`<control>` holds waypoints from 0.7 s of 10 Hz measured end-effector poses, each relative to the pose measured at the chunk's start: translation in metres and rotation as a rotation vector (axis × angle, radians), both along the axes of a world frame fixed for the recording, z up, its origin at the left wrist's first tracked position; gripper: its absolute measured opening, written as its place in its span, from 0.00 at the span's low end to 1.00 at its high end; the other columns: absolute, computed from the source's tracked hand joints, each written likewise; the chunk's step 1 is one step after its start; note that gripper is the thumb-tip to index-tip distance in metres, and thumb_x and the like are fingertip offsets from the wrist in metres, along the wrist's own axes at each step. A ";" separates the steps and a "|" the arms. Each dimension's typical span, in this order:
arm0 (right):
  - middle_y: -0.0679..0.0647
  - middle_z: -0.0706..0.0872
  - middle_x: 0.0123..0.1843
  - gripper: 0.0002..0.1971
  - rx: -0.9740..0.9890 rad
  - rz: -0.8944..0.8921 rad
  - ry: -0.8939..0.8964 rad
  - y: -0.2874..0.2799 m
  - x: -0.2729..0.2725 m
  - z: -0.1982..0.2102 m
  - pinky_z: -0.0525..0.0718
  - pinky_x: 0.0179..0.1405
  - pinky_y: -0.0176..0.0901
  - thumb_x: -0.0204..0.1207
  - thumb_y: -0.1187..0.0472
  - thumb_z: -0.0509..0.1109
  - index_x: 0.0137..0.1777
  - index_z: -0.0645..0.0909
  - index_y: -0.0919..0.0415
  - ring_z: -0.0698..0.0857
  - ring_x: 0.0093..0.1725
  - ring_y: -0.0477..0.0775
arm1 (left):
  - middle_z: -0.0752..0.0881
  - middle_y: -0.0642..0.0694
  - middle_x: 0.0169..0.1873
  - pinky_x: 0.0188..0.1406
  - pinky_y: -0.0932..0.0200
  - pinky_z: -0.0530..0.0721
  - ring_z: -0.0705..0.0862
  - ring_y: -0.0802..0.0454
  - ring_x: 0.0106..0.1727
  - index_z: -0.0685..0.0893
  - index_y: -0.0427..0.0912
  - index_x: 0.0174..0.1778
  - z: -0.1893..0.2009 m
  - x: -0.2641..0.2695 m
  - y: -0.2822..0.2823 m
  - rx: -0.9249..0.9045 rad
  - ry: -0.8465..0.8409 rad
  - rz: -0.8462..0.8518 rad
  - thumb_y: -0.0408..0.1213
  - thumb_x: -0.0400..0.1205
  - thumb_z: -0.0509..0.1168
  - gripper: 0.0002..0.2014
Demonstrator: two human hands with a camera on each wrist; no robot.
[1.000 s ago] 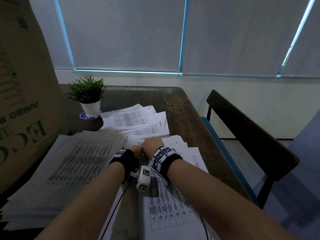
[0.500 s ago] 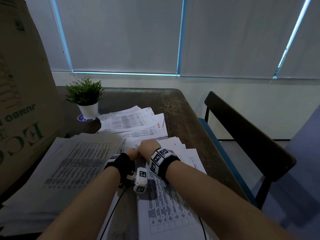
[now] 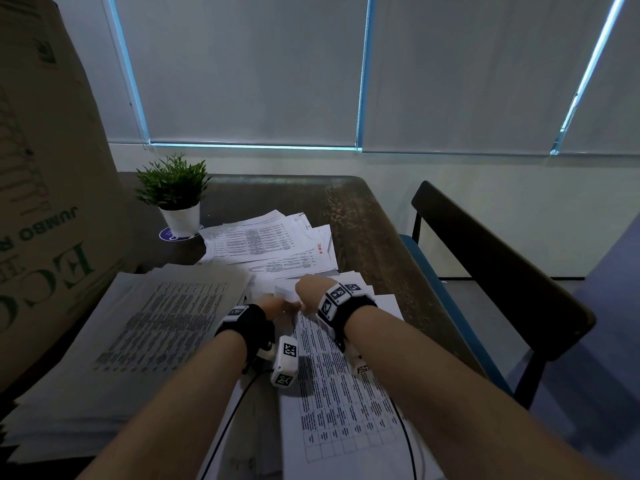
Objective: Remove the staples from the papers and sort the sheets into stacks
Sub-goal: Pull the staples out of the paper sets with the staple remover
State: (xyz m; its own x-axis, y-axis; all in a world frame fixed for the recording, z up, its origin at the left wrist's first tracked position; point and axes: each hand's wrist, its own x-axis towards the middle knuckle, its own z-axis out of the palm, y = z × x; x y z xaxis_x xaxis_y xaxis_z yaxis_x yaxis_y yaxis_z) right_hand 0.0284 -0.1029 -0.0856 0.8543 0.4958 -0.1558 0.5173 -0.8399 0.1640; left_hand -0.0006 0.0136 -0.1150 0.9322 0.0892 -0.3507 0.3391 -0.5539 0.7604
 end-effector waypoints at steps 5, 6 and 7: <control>0.60 0.82 0.43 0.09 0.655 -0.403 -0.048 -0.049 -0.001 0.023 0.80 0.41 0.45 0.80 0.63 0.68 0.39 0.76 0.64 0.82 0.42 0.59 | 0.81 0.33 0.63 0.63 0.48 0.78 0.79 0.37 0.66 0.78 0.26 0.64 0.010 -0.008 -0.008 -0.214 0.049 0.101 0.32 0.76 0.72 0.22; 0.64 0.88 0.53 0.07 0.544 -0.621 -0.055 -0.093 0.001 0.022 0.87 0.53 0.53 0.79 0.66 0.68 0.49 0.84 0.70 0.88 0.52 0.66 | 0.86 0.40 0.35 0.40 0.58 0.81 0.87 0.45 0.38 0.83 0.33 0.45 0.025 -0.023 0.002 -0.222 0.263 -0.101 0.33 0.80 0.67 0.06; 0.65 0.87 0.62 0.13 0.491 -0.636 0.037 -0.109 -0.011 0.027 0.83 0.54 0.48 0.81 0.60 0.67 0.58 0.83 0.71 0.86 0.59 0.66 | 0.88 0.36 0.37 0.44 0.52 0.86 0.86 0.40 0.37 0.89 0.34 0.34 0.024 -0.033 0.015 -0.068 0.308 -0.268 0.36 0.63 0.81 0.11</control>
State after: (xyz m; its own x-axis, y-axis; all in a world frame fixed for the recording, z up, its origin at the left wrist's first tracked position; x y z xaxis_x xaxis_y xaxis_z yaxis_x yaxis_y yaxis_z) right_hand 0.0178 -0.2116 -0.0581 0.9946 -0.0651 -0.0805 -0.0870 -0.9472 -0.3086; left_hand -0.0332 0.0283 -0.0907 0.7700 -0.1754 -0.6134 0.4068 -0.6056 0.6839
